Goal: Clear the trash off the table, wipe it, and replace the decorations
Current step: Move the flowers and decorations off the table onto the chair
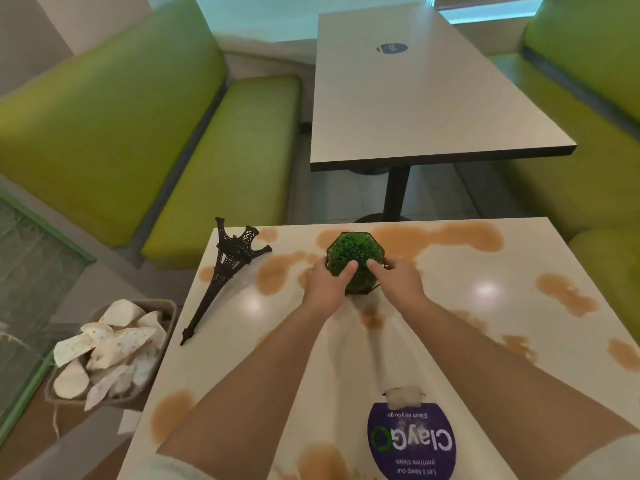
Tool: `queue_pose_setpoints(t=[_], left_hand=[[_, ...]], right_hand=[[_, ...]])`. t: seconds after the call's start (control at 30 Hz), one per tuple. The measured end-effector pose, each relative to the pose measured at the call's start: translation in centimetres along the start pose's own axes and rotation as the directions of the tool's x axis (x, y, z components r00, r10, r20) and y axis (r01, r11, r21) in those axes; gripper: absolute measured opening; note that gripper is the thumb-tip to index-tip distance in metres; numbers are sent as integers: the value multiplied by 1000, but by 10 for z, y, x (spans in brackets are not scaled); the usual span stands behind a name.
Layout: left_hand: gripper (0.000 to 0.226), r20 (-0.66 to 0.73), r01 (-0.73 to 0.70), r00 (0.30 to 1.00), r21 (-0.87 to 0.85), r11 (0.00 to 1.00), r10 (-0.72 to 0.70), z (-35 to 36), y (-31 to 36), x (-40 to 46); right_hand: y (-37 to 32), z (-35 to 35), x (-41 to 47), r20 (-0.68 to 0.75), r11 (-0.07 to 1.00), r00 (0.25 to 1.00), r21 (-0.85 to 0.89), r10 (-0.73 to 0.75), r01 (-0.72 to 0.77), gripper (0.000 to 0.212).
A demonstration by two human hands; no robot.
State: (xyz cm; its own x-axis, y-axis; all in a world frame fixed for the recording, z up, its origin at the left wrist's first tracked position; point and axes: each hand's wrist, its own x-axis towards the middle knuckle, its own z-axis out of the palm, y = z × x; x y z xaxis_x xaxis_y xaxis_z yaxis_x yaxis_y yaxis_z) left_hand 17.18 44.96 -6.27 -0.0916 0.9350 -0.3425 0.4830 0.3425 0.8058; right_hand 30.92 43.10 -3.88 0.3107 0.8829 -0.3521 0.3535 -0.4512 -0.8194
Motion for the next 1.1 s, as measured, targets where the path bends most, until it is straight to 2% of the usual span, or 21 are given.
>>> queue_pose_setpoints(t=[0.27,0.5,0.73,0.97,1.1], left_hand=[[75,-61,-90,995,-124,988,83,1,16,-13],[66,-33,-132,991,-159,978,129,27,56,-61],[62,49,-162,984,-168,972,172,96,101,-118],[60,183,-127,969,-206,970,165,192,140,-157],[62,238,-152,950,-213,965,202,250,164,-175]], right_hand=[[1,-9,-17,-92,975,996,224,4,17,44],[14,-54,-41,-206,934,979,349,-3,76,38],[55,-149,-69,-270,917,959,397,88,28,28],[110,-252,-85,-358,911,921,413,152,11,26],[139,-310,-80,-401,918,899,398,173,0,30]])
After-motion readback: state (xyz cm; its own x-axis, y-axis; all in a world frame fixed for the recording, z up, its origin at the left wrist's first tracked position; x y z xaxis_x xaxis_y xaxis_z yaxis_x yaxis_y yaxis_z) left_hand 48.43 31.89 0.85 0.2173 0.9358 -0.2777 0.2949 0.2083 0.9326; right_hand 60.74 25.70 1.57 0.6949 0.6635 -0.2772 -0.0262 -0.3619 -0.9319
